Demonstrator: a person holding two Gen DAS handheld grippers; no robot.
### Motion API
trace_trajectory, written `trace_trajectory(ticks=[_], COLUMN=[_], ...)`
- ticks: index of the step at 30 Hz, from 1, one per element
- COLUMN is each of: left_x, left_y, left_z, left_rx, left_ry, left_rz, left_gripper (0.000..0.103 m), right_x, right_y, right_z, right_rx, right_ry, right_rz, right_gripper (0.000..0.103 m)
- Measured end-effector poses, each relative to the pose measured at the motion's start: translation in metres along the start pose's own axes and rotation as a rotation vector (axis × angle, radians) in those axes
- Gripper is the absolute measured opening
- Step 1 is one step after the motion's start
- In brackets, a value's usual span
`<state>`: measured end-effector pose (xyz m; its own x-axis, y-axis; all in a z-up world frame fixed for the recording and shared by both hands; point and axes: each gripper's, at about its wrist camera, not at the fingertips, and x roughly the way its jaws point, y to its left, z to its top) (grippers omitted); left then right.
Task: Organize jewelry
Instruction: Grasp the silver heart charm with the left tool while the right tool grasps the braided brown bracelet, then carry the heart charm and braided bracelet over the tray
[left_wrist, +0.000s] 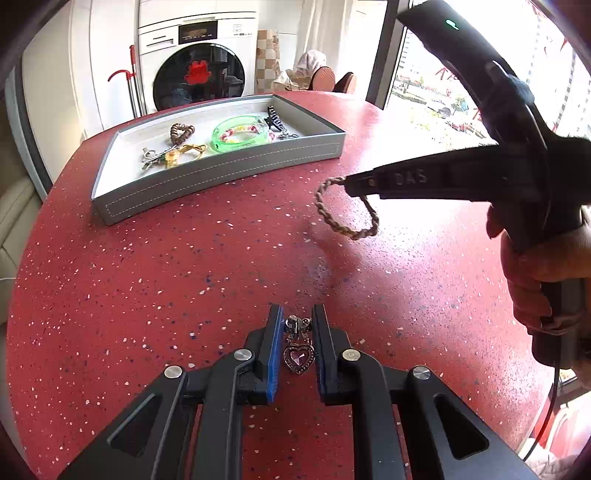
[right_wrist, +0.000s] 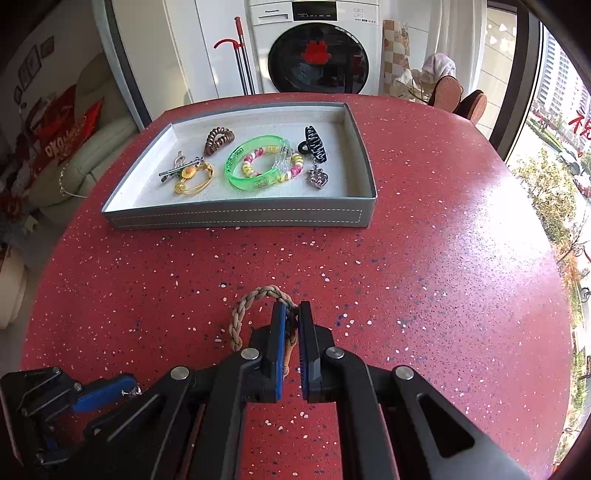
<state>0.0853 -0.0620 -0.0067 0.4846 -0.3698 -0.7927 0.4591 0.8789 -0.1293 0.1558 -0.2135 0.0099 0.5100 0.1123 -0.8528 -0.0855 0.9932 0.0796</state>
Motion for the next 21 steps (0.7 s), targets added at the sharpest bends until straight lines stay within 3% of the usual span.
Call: trace_trajectory(ticks=[12,21], left_x=[-0.02,-0.019], left_y=[0.033,0.04], left_z=[0.006,0.008], left_rx=[-0.101,-0.118], left_ry=[-0.033,-0.031], left_rz=[-0.007,-0.009], left_gripper=[0.033,0.033], right_x=[-0.014,-0.023], right_y=[-0.006,-0.004], right_z=[-0.006,-0.01], right_rx=[0.033,0.041], right_ry=[-0.02,-0.033], right_rz=[0.032,0.057], right_gripper=[0.007,0.007])
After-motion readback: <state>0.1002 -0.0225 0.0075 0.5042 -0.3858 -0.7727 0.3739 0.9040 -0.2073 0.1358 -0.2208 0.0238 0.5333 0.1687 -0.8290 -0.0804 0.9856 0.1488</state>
